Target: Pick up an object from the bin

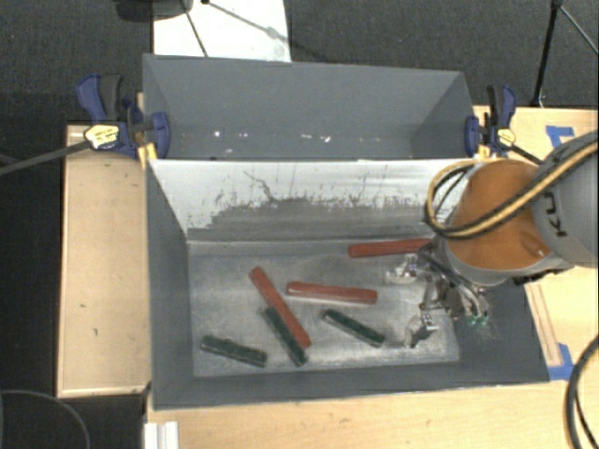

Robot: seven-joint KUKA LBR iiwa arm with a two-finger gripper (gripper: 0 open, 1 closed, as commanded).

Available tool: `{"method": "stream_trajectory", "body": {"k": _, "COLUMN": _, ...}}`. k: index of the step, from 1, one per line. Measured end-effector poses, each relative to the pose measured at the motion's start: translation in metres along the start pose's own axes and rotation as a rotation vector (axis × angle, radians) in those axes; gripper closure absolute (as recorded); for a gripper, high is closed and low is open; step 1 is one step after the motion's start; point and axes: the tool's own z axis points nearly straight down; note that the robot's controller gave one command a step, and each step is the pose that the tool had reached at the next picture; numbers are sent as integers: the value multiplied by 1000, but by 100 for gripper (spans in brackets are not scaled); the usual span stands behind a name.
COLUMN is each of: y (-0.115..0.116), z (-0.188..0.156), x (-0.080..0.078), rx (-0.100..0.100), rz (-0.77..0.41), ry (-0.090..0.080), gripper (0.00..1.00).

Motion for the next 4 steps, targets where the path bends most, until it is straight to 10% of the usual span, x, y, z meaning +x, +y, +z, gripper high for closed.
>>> {"method": "stream_trajectory", "body": {"k": 1, "y": 43, "z": 10, "x": -20, "rx": 1, "rz": 233, "ry": -7, "gripper": 100}}
{"method": "stream_trajectory", "body": {"k": 2, "y": 42, "z": 11, "x": -19, "rx": 2, "rz": 231, "ry": -4, "gripper": 0}}
{"method": "stream_trajectory", "body": {"k": 3, "y": 42, "z": 10, "x": -19, "rx": 3, "rz": 227, "ry": -5, "gripper": 100}}
{"method": "stream_trajectory", "body": {"k": 4, "y": 41, "z": 10, "x": -19, "rx": 3, "rz": 226, "ry": -5, "gripper": 100}}
